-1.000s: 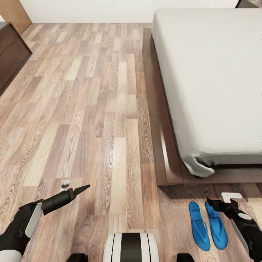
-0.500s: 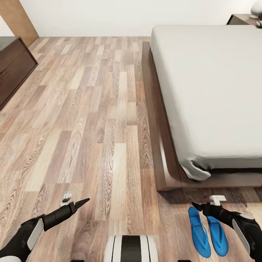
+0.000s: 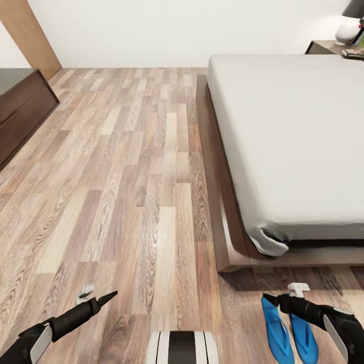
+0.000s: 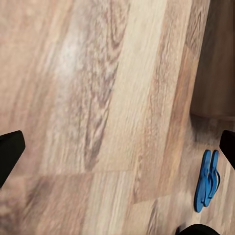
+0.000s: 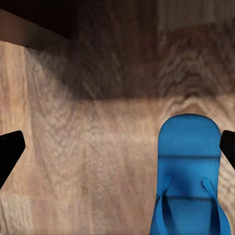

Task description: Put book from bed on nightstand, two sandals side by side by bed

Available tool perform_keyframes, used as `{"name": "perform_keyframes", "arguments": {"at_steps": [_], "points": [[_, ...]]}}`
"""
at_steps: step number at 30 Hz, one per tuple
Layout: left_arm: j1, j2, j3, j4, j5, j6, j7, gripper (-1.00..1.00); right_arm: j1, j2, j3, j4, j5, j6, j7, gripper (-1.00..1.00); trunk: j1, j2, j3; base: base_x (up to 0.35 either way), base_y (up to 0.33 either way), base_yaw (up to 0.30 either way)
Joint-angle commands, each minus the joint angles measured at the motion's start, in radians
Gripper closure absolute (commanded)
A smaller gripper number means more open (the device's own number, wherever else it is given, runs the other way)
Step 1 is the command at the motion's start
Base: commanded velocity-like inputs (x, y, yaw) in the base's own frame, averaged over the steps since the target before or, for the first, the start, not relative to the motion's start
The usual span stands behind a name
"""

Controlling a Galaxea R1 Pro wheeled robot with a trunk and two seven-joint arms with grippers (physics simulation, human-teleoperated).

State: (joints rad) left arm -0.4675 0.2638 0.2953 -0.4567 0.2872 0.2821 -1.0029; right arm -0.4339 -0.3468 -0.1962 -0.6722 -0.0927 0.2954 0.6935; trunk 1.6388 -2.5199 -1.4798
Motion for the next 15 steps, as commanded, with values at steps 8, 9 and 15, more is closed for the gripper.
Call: {"name": "perform_keyframes", "arguments": {"at_steps": [8, 9, 15], "points": [[0.001, -0.007, 0.000, 0.007, 0.001, 0.008, 0.032, -1.00, 0.004, 0.003, -0.002, 0.123, -0.012, -0.004, 0.001, -1.00, -0.004, 0.002, 0.030, 0.000, 0.000, 0.000], [0.001, -0.007, -0.001, 0.011, 0.000, 0.008, 0.035, -1.00, 0.004, 0.003, -0.002, 0.141, -0.014, -0.004, 0.001, -1.00, -0.004, 0.002, 0.034, 0.000, 0.000, 0.000], [0.002, -0.009, -0.001, 0.080, -0.006, -0.055, 0.071, -1.00, 0.004, 0.010, -0.001, 0.312, -0.089, -0.023, 0.000, -1.00, -0.007, 0.003, 0.058, 0.000, 0.000, 0.000]]}}
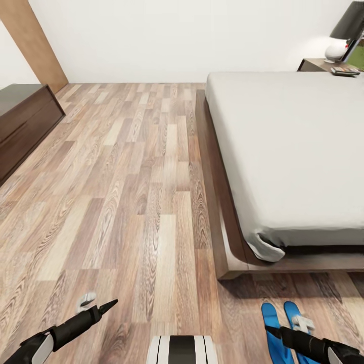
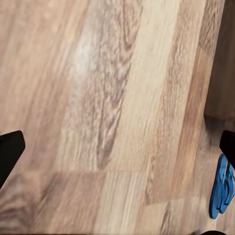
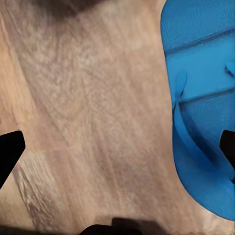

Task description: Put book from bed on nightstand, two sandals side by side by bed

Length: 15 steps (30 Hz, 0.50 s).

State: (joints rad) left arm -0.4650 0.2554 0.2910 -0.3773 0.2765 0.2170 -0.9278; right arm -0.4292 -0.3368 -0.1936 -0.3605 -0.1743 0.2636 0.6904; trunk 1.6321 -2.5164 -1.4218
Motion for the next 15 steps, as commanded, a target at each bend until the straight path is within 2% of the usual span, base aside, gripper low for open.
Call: {"name": "perform_keyframes", "arguments": {"at_steps": [1, 3, 6, 10, 15], "points": [[0.000, 0.000, 0.003, 0.021, 0.004, -0.005, -0.002, -1.00, 0.000, 0.000, -0.004, 0.027, -0.011, 0.002, 0.003, -1.00, -0.001, 0.000, 0.003, 0.000, 0.000, 0.000], [0.000, -0.001, 0.002, 0.061, 0.004, -0.046, 0.000, -1.00, 0.000, 0.001, -0.003, 0.081, -0.015, -0.025, 0.003, -1.00, -0.001, 0.001, 0.011, 0.000, 0.000, 0.000], [0.000, -0.009, 0.002, 0.074, 0.003, -0.071, 0.009, -1.00, 0.000, 0.001, -0.003, 0.104, -0.016, -0.053, 0.003, -1.00, -0.003, 0.001, 0.023, 0.000, 0.000, 0.000], [0.000, -0.015, 0.002, 0.080, 0.003, -0.082, 0.047, -1.00, 0.000, 0.001, -0.003, 0.114, -0.014, -0.069, 0.002, -1.00, -0.005, 0.002, 0.038, 0.000, 0.000, 0.000], [0.000, -0.016, 0.002, 0.080, 0.001, -0.084, 0.056, -1.00, 0.000, 0.000, -0.003, 0.118, -0.017, -0.072, 0.003, -1.00, -0.007, 0.003, 0.058, 0.000, 0.000, 0.000]]}}
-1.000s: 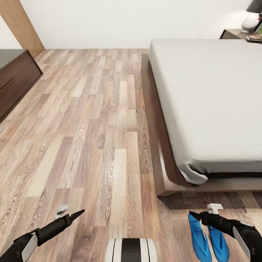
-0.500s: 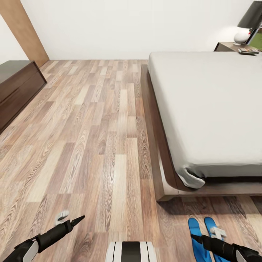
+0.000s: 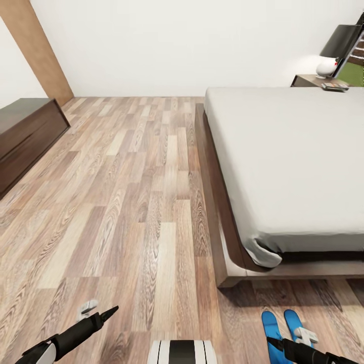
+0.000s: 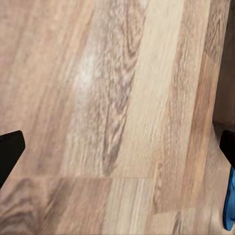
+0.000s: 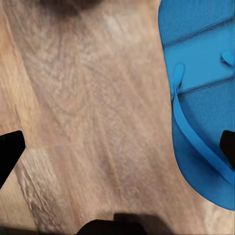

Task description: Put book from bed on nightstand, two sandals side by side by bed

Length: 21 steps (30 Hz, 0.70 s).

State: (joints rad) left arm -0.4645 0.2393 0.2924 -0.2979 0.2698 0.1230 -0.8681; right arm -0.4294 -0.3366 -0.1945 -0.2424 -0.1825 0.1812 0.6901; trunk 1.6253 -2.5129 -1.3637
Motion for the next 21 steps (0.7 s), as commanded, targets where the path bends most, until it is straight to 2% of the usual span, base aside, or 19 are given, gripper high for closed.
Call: {"name": "perform_keyframes", "arguments": {"at_steps": [1, 21], "points": [[0.000, 0.000, 0.001, 0.000, 0.008, 0.010, -0.003, -1.00, 0.000, -0.001, -0.002, 0.000, -0.009, 0.009, 0.003, -1.00, -0.001, 0.000, 0.003, 0.000, 0.000, 0.000], [0.000, 0.000, 0.001, 0.001, 0.008, 0.009, -0.001, -1.00, 0.000, -0.005, -0.002, 0.000, -0.009, 0.008, 0.001, -1.00, -0.010, 0.005, 0.081, 0.000, 0.000, 0.000]]}}
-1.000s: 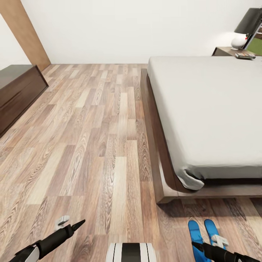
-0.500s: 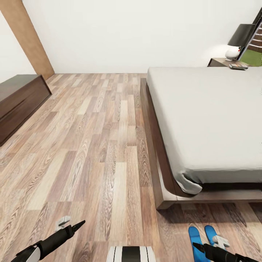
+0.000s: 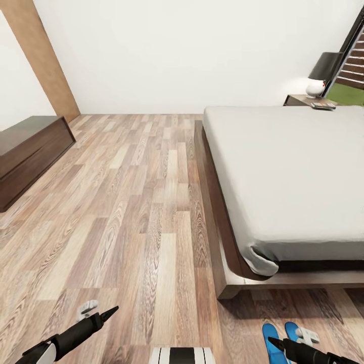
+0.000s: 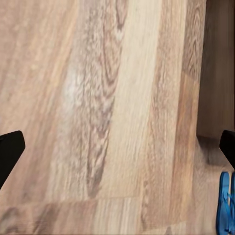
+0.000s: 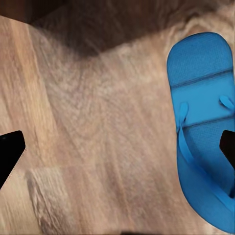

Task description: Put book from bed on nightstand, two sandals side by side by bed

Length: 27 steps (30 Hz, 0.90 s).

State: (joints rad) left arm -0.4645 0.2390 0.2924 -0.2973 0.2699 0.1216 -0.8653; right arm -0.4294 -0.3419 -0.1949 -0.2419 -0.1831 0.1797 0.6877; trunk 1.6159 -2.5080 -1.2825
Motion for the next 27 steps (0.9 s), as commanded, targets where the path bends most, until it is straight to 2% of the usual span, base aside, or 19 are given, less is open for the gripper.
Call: {"name": "perform_keyframes", "arguments": {"at_steps": [1, 14, 21, 24, 27], "points": [[0.000, 0.000, 0.001, 0.001, 0.008, 0.011, -0.003, -1.00, 0.000, 0.000, -0.002, 0.000, -0.009, 0.010, 0.002, -1.00, -0.001, 0.000, 0.003, 0.000, 0.000, 0.000], [0.000, -0.006, 0.000, 0.002, 0.010, 0.013, -0.005, -1.00, 0.000, 0.007, -0.001, -0.001, -0.007, 0.003, -0.004, -1.00, -0.006, 0.003, 0.054, 0.000, 0.000, 0.000], [0.000, -0.007, 0.000, 0.019, 0.011, 0.011, -0.001, -1.00, 0.000, 0.008, -0.001, 0.004, -0.006, -0.057, -0.006, -1.00, -0.010, 0.005, 0.081, 0.000, 0.000, 0.000], [0.000, -0.009, 0.000, 0.053, 0.009, -0.001, 0.004, -1.00, 0.000, 0.009, -0.001, 0.022, -0.006, -0.064, -0.006, -1.00, -0.011, 0.005, 0.092, 0.000, 0.000, 0.000], [0.000, -0.022, -0.001, 0.068, 0.008, -0.039, 0.019, -1.00, 0.000, 0.009, -0.001, 0.037, -0.005, -0.067, -0.005, -1.00, -0.012, 0.006, 0.104, 0.000, 0.000, 0.000]]}}
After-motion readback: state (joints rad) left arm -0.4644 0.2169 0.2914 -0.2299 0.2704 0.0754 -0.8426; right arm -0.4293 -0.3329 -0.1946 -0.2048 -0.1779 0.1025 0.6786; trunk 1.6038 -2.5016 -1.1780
